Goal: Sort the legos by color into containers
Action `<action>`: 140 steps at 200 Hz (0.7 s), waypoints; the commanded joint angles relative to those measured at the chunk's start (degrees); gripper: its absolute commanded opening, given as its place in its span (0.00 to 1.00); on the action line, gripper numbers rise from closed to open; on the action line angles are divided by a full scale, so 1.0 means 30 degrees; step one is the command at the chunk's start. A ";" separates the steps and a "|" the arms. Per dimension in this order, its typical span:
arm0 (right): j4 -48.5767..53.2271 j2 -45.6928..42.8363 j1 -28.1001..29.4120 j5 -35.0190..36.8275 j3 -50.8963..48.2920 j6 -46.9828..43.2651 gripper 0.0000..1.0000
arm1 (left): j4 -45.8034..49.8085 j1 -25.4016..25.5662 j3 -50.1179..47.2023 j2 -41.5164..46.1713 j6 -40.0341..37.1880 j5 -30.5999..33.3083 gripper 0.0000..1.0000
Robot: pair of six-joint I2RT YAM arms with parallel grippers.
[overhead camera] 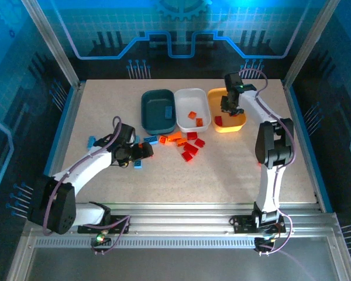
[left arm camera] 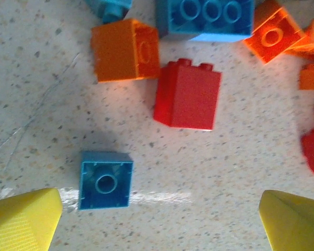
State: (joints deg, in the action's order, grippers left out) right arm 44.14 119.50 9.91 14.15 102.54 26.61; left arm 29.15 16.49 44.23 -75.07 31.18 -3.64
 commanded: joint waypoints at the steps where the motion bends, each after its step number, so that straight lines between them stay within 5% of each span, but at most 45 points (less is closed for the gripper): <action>1: 0.1068 0.0201 -0.0136 -0.1003 0.1469 -0.0554 0.44 | 0.1323 0.0187 0.0468 -0.0415 -0.0761 0.0778 0.98; 30: 0.0919 -0.0848 -0.0082 -0.0829 0.1359 -0.0437 0.58 | 0.1640 0.0274 0.0617 -0.1184 -0.0756 0.0965 0.94; 99: -0.2304 -0.6020 0.1540 -0.1914 -0.5459 0.0169 0.59 | 0.1695 0.1288 0.0989 -0.3429 -0.0969 0.1573 0.82; 140: -0.2907 -0.7480 0.2397 -0.2540 -0.7815 0.0057 0.59 | 0.0636 0.1388 0.1342 -0.5073 -0.0993 0.3975 0.72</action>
State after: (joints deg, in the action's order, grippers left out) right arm 37.23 99.48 15.46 8.47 82.21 26.72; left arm 32.18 20.27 45.95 -88.07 29.34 2.50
